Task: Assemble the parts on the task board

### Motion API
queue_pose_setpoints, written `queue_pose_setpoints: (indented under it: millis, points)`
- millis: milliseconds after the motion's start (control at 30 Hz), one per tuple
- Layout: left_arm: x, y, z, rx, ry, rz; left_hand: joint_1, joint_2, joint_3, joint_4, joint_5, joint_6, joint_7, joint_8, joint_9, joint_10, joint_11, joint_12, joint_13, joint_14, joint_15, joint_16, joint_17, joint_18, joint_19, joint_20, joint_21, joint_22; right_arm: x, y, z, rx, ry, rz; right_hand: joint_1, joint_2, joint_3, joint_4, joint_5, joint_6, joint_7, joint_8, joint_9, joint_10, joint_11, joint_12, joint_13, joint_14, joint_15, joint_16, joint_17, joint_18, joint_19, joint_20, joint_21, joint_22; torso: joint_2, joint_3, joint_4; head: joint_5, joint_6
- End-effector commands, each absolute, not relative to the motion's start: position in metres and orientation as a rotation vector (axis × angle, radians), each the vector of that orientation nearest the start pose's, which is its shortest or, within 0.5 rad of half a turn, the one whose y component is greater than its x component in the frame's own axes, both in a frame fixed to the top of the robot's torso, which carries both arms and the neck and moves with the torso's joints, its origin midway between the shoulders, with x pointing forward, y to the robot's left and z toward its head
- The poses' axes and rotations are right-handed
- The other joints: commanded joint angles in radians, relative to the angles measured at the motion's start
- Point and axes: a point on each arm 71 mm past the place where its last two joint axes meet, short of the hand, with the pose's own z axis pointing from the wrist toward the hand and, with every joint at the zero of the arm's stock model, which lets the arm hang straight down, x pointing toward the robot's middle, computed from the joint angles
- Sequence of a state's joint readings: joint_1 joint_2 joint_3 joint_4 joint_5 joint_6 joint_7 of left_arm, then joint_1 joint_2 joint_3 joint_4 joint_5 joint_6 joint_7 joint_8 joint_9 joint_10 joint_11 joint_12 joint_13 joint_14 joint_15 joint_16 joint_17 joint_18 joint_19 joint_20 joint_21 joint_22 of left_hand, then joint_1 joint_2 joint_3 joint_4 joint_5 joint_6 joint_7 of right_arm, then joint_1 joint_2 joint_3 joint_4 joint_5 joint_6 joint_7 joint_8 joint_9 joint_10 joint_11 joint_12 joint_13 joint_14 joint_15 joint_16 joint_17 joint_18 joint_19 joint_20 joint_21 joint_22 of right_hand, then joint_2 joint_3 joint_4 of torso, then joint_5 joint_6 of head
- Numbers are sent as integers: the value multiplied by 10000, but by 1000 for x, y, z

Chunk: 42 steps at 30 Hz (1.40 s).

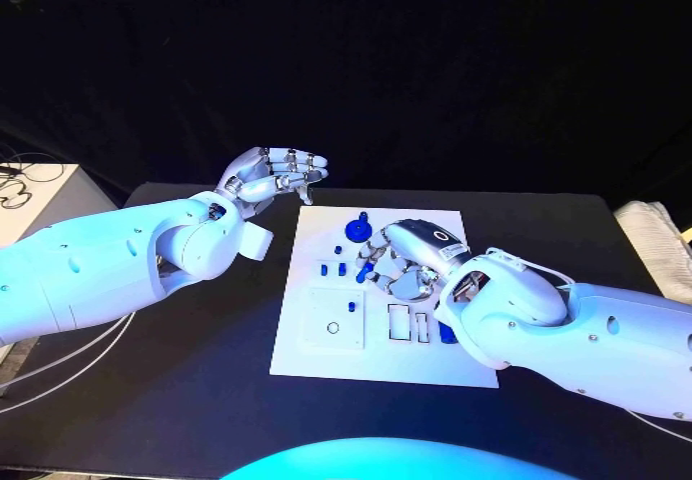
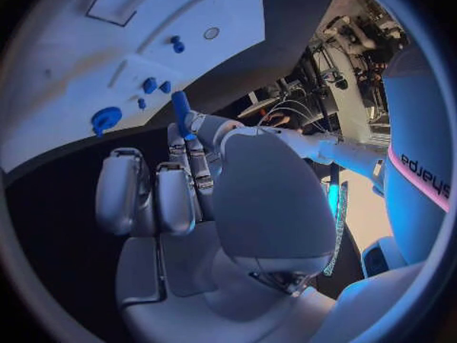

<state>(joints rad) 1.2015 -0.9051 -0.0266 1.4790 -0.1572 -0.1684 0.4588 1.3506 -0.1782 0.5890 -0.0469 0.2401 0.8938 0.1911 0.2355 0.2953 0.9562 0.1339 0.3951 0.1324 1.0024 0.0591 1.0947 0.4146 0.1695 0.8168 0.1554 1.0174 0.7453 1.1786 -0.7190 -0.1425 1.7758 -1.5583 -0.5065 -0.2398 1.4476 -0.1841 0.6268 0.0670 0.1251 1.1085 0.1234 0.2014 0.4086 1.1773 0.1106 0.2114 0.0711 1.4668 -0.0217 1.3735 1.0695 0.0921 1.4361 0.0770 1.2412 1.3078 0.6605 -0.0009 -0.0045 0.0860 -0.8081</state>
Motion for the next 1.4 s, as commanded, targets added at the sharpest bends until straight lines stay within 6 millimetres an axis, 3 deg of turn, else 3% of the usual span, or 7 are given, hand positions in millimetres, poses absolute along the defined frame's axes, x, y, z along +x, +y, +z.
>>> queue_pose_setpoints:
  millis: [33,233,500,767,1400]
  points:
    - [494,242,-166,-8889,14174,-16154,-2,64,-48,2,48,10,23,-21,-5,-50,-13,68,-5,6,-5,-68,-12,151,78,12,-69,-9,394,-70,-197,-2958,15559,9480,-58,73,50,-84,62,52,20,55,19,678,-584,30,292,122,-51,14,-20,-187,25,-18,-16,397,-1,-3,-5,86,-27]
    - [494,241,-167,-8895,14187,-16169,-12,67,-54,9,46,12,23,-20,-5,-54,-12,73,-6,8,-5,-69,-14,150,80,11,-72,-10,383,-53,-215,-3225,15909,9946,-75,79,82,-121,72,40,23,57,33,682,-582,12,300,119,-51,8,-34,-182,14,-19,-39,386,18,0,7,155,-59]
    - [494,241,-167,-8899,14194,-16173,-12,67,-54,9,46,12,23,-20,-5,-54,-12,73,-6,8,-5,-69,-14,150,80,11,-72,-10,379,-46,-232,-3436,16312,9852,-101,82,106,-151,79,29,29,59,46,682,-577,-8,308,111,-49,-6,-67,-176,1,-20,-66,372,12,-5,-12,252,-94]
    - [494,240,-167,-8904,14208,-16176,-12,67,-54,9,46,12,23,-20,-5,-54,-12,73,-6,8,-5,-69,-14,150,80,11,-72,-10,380,-45,-239,-3524,16550,9627,-125,82,116,-167,76,23,33,62,55,682,-575,-20,313,107,-46,-14,-84,-171,-9,-19,-89,360,18,14,-5,281,-139]
    - [494,240,-167,-8939,14243,-16190,-26,69,-62,19,44,9,23,-23,-7,-63,-12,79,-8,11,-4,-72,-17,150,83,11,-78,-14,377,-42,-250,-3483,16870,9475,-151,82,133,-197,71,20,33,68,70,689,-574,-34,322,103,-45,-23,-104,-169,-15,-18,-100,356,13,2,10,314,-294]
